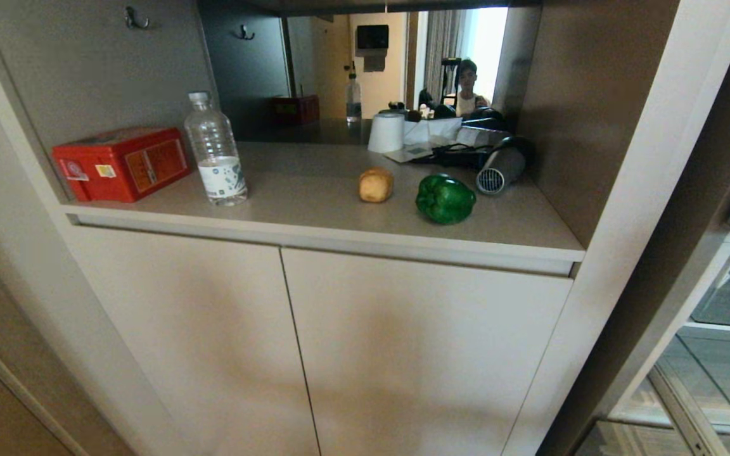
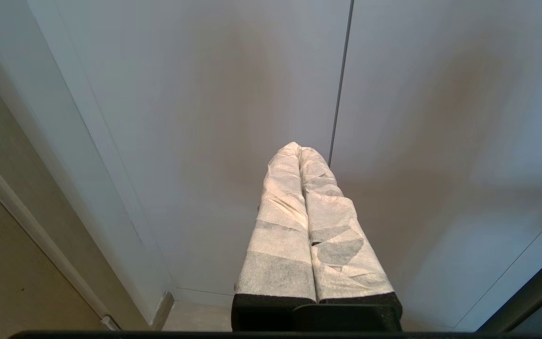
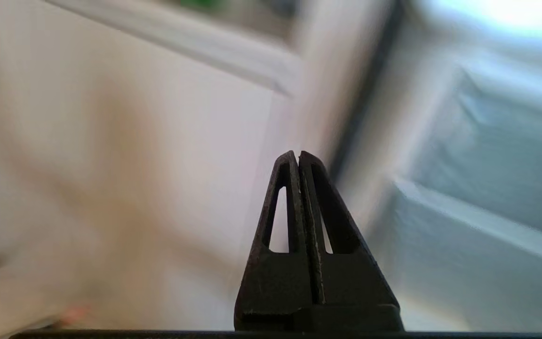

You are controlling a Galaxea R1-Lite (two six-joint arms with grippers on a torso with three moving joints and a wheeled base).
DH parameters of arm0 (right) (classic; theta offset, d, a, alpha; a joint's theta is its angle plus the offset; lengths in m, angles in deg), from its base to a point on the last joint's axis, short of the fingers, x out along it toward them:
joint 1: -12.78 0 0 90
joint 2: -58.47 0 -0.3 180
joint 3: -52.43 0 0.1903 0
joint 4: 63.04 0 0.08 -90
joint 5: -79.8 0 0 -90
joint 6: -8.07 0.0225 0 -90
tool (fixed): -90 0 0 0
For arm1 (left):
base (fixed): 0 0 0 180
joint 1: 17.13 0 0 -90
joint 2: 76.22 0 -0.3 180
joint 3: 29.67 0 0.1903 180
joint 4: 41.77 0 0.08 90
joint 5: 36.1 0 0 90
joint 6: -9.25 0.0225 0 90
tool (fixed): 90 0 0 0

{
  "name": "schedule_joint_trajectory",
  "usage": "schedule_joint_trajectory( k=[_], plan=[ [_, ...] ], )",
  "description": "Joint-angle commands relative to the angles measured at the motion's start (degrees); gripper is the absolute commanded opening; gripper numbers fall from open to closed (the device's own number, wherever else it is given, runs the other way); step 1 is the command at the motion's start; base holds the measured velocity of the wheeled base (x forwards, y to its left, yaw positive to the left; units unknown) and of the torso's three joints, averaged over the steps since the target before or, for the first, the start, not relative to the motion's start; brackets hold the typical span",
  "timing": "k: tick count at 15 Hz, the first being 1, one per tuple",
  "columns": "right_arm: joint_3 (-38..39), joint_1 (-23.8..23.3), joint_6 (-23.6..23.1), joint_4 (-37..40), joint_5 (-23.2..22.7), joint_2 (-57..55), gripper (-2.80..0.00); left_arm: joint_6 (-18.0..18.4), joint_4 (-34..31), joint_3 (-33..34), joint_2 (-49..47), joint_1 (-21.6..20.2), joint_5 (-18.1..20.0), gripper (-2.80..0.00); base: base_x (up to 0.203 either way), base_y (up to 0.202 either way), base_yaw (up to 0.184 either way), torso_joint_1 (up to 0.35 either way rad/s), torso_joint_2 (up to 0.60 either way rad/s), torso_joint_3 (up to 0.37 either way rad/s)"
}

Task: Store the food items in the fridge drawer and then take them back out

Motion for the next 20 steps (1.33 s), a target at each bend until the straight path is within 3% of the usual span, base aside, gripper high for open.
schedule_joint_trajectory(
  k=[1,3,7,11,14,17,20],
  plan=[
    [-4.74,1.59,0.1,-0.66,-7.62,-12.4,-2.8,-0.01,0.03,0.18,0.0,-0.02,0.01,-2.8,0.0,0.0,0.0,0.0,0.0,0.0],
    [-9.07,4.42,0.31,-1.21,-14.28,-20.69,-2.8,-0.01,0.03,0.18,0.0,-0.02,0.01,-2.8,0.0,0.0,0.0,0.0,0.0,0.0],
    [-18.72,11.76,3.17,-1.53,-16.94,-35.58,-2.8,-0.01,0.03,0.18,0.0,-0.02,0.01,-2.8,0.0,0.0,0.0,0.0,0.0,0.0],
    [-30.06,20.41,6.37,-1.86,-8.51,-45.42,-2.8,-0.01,0.03,0.18,0.0,-0.02,0.01,-2.8,0.0,0.0,0.0,0.0,0.0,0.0],
    [-36.97,22.87,8.86,-1.3,-3.92,-51.35,-2.8,-0.01,0.03,0.18,0.0,-0.02,0.01,-2.8,0.0,0.0,0.0,0.0,0.0,0.0],
    [-45.31,23.58,11.48,4.1,-2.11,-56.85,-2.8,-0.01,0.03,0.18,0.0,-0.02,0.01,-2.8,0.0,0.0,0.0,0.0,0.0,0.0],
    [-50.58,26.99,11.79,6.08,7.36,-62.91,-2.8,-0.01,0.03,0.18,0.0,-0.02,0.01,-2.8,0.0,0.0,0.0,0.0,0.0,0.0]
  ],
)
